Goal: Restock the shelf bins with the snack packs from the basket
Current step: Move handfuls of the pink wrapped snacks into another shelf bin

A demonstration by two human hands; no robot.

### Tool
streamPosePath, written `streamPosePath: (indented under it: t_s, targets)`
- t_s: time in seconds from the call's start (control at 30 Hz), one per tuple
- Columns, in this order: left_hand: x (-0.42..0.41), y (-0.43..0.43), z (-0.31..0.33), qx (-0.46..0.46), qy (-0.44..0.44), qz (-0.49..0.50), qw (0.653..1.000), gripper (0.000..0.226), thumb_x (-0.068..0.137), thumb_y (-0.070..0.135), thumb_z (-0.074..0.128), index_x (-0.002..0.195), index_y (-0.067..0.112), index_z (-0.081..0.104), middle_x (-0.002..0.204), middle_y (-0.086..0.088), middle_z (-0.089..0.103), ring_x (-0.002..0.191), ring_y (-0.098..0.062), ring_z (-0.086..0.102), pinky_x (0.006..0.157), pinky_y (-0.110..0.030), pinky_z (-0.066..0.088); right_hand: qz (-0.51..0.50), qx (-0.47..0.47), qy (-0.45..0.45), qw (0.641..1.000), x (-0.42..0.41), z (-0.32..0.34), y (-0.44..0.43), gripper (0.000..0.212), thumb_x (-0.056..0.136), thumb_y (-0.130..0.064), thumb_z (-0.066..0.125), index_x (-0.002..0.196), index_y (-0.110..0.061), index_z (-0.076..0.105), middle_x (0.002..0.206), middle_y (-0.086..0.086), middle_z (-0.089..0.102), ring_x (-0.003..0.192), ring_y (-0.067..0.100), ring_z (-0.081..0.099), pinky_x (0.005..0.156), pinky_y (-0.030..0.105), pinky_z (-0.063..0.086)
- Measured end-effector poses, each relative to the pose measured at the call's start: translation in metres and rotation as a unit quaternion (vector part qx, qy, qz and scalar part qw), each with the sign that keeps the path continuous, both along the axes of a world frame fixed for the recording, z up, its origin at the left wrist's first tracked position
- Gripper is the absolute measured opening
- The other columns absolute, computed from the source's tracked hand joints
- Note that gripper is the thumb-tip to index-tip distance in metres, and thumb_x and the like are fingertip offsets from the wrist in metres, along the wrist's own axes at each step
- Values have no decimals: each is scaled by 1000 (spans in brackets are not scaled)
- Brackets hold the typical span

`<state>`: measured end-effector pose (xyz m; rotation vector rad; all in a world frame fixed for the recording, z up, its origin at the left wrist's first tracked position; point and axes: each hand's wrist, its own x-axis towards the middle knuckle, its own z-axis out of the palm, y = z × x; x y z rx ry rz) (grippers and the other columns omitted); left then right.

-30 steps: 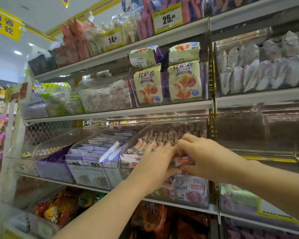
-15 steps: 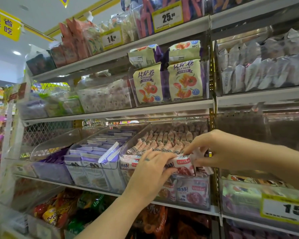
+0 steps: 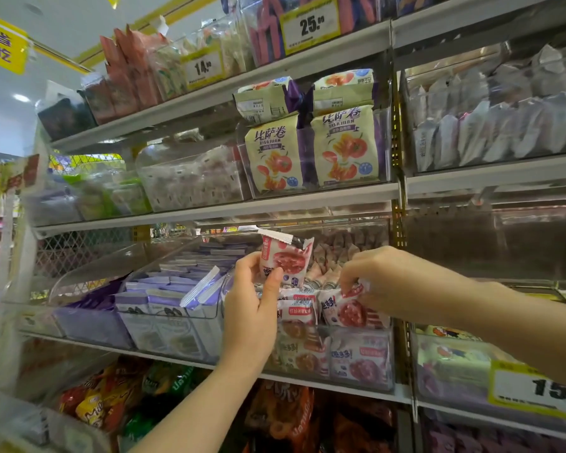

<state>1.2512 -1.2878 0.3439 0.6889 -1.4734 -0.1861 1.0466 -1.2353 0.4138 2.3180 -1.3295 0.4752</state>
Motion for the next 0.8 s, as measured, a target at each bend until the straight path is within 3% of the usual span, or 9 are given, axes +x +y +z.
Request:
streamPosePath:
  t_s: [0.1,0.23,0.3,0.37,0.43,0.53,0.63,0.73,0.8]
  targets:
    - [6,7,3,-13,-66,19,998,25,81,61,44,104,52,45,102,30,59,100,14,53,75,-6,43,3,-35,34,999,-3,0,-9,23,86,-15,65,103,-31,65,101,-11,61,94,11,60,82,25,49]
    - [3,17,10,-50,-211,36,976,24,81,64,44,103,54,47,99,27,57,100,6,52,89,-25,45,-69,-11,87,994,-5,11,-19,16,80,-40,70,94,-32,68,90,-17,66,89,7,59,93,31,36]
    - [-3,20,15,-69,-251,33,965,26,83,56,49,107,47,52,97,30,55,99,7,50,96,-31,41,-80,71,49,993,-4,25,-20,2,81,-36,70,82,-34,70,78,-22,66,79,1,59,81,21,42]
    - [-8,20,20,-96,-271,35,957,25,86,49,55,109,40,59,95,35,52,99,8,47,98,-26,35,-83,151,31,985,-4,37,-20,16,83,-34,70,69,-36,65,66,-25,63,70,-1,59,63,11,43]
    - [-13,19,22,-114,-293,34,949,24,88,44,60,110,36,61,97,35,51,98,11,46,109,-28,24,-84,195,38,976,-3,46,-19,7,87,-36,66,85,-32,72,79,-18,69,79,5,63,74,19,51]
    - [-20,16,22,-106,-334,32,936,25,88,43,61,113,38,61,102,34,48,105,12,36,115,-29,9,-88,204,69,973,1,52,-19,22,94,-19,58,109,-27,71,86,-21,63,91,9,63,88,26,51]
    - [-24,12,22,-51,-357,42,932,29,90,47,56,119,41,57,111,26,51,103,12,27,116,-38,15,-91,207,67,972,1,52,-22,23,93,-18,59,111,-27,71,88,-19,64,93,11,63,90,29,51]
    - [-20,6,27,-6,-359,59,931,32,90,51,51,121,41,54,117,20,55,114,0,34,110,-40,23,-90,197,68,974,-2,49,-25,17,91,-28,62,100,-20,73,93,0,71,86,20,64,85,37,51]
    - [-17,3,31,12,-370,67,926,32,91,51,52,121,41,54,111,22,52,118,-4,37,110,-41,23,-78,195,59,976,-3,47,-25,14,89,-29,65,98,-21,73,92,-1,71,82,17,63,81,35,52]
